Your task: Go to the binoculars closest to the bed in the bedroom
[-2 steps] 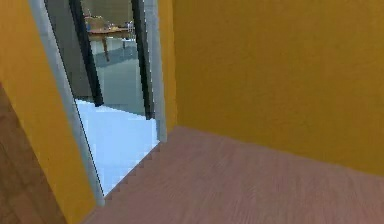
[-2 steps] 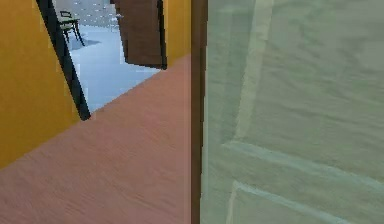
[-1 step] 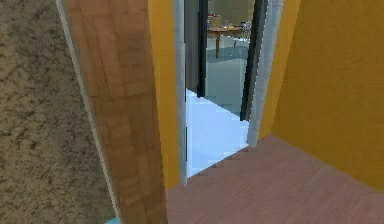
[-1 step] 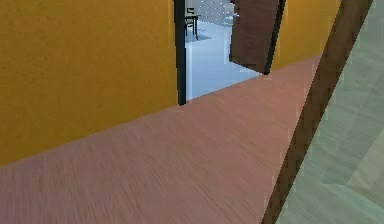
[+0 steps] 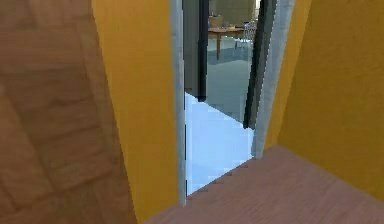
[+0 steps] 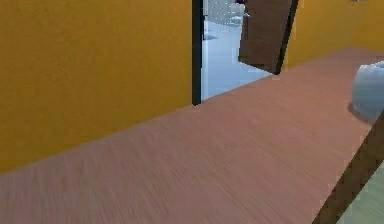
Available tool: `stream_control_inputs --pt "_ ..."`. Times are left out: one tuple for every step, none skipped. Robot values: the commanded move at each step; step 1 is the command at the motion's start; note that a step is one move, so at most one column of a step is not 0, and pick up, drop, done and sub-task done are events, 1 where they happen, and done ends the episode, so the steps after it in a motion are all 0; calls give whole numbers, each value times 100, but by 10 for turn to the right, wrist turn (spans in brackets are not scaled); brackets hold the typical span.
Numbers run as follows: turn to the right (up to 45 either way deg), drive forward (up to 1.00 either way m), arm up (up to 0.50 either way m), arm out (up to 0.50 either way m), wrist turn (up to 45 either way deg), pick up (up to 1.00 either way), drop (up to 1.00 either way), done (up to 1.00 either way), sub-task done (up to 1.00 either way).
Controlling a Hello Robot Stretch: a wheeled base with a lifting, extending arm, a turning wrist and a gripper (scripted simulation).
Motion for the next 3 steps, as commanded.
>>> stream_control_inputs --pt "450 0 0 0 0 0 0 0 0" --pt "270 0 0 0 0 0 0 0 0" --pt "0 35 0 0 0 0 0 0 0"
